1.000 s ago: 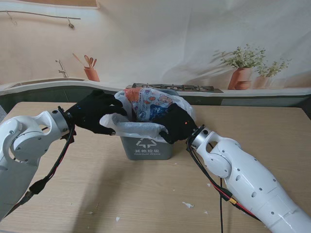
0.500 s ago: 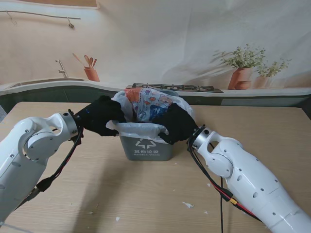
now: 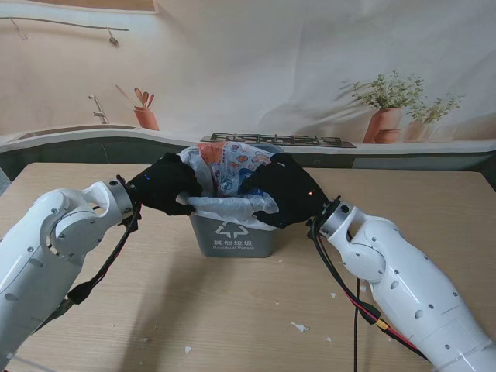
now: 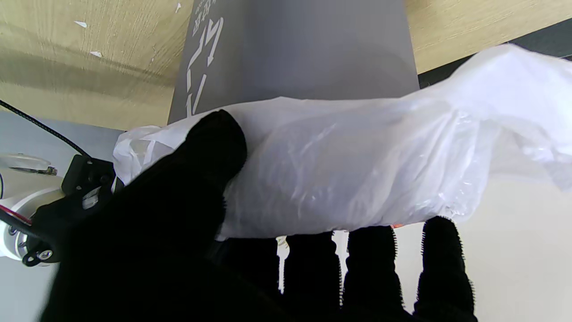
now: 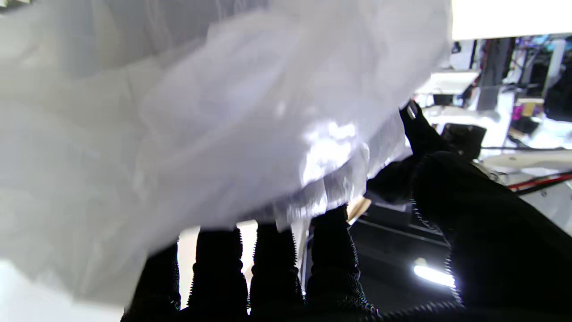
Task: Fit the garbage bag over the bin
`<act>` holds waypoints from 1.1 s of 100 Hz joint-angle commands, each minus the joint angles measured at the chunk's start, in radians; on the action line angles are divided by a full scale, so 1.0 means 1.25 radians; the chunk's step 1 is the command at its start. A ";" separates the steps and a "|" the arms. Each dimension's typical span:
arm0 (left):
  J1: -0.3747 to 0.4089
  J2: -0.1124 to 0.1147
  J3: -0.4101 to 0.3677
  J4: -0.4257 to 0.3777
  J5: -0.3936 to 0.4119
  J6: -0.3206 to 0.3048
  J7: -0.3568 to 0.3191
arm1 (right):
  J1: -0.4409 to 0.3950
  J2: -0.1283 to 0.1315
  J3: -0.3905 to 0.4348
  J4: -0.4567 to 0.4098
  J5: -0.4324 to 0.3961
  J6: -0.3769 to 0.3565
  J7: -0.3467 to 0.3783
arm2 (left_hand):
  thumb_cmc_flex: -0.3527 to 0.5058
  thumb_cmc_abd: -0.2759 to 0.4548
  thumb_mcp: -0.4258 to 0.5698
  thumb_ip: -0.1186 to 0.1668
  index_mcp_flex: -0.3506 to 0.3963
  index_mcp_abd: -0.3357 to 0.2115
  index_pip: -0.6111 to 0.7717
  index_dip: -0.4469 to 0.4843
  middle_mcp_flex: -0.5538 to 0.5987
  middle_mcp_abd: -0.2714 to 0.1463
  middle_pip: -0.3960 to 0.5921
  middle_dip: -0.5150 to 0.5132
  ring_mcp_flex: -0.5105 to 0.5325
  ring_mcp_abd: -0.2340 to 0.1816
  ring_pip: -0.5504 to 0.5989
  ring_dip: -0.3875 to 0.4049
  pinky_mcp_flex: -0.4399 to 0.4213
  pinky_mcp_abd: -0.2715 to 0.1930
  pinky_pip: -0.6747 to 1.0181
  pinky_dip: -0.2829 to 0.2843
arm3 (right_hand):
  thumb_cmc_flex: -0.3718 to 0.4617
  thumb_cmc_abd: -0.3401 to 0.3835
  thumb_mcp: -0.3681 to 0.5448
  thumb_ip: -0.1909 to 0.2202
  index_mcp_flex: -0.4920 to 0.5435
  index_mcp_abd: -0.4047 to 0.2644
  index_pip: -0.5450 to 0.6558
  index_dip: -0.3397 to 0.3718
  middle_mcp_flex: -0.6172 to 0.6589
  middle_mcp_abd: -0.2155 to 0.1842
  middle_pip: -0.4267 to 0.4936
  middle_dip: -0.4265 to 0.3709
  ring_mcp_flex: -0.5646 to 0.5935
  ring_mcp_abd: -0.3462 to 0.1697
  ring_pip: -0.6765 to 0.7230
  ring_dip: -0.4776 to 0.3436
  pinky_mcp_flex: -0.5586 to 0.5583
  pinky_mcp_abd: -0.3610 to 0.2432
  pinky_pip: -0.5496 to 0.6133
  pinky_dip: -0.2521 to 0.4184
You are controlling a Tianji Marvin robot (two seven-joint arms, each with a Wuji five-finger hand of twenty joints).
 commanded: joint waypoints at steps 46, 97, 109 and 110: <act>0.008 0.000 0.012 -0.010 0.001 0.013 -0.029 | -0.108 -0.023 0.176 -0.154 0.190 0.166 0.136 | 0.026 0.001 0.027 -0.025 0.032 0.000 0.043 0.039 0.026 -0.026 -0.010 0.037 0.066 -0.008 0.051 0.021 -0.018 0.016 0.039 0.006 | -0.077 0.139 -0.117 0.055 -0.002 0.138 -0.054 -0.080 -0.042 0.060 -0.064 -0.044 -0.064 0.014 -0.067 -0.043 0.015 -0.019 -0.219 0.153; 0.007 -0.001 0.018 -0.006 0.000 0.020 -0.027 | -0.012 -0.019 0.113 -0.056 0.282 0.439 0.283 | 0.027 0.000 0.030 -0.026 0.034 0.005 0.041 0.043 0.029 -0.022 -0.015 0.044 0.072 -0.005 0.052 0.023 -0.018 0.016 0.040 0.005 | -0.150 0.162 -0.244 0.062 0.034 0.222 -0.098 -0.117 -0.054 0.115 -0.076 -0.045 -0.099 0.038 -0.074 -0.048 -0.006 -0.037 -0.325 0.295; 0.008 -0.001 0.020 -0.006 -0.001 0.024 -0.026 | 0.016 -0.022 0.093 -0.021 0.319 0.454 0.298 | 0.028 -0.001 0.030 -0.026 0.035 0.005 0.040 0.042 0.032 -0.022 -0.015 0.045 0.073 -0.005 0.051 0.023 -0.019 0.016 0.040 0.005 | -0.135 0.153 -0.251 0.061 0.156 0.186 -0.058 -0.101 0.028 0.120 -0.073 -0.046 -0.054 0.051 -0.070 -0.049 0.007 -0.029 -0.329 0.300; 0.008 -0.001 0.020 -0.006 -0.001 0.024 -0.026 | 0.018 -0.022 0.091 -0.018 0.323 0.454 0.298 | 0.029 -0.001 0.031 -0.026 0.034 0.005 0.040 0.042 0.032 -0.022 -0.015 0.045 0.073 -0.005 0.051 0.023 -0.019 0.016 0.040 0.005 | -0.134 0.152 -0.250 0.061 0.169 0.184 -0.055 -0.100 0.033 0.120 -0.072 -0.046 -0.051 0.052 -0.069 -0.049 0.008 -0.029 -0.329 0.300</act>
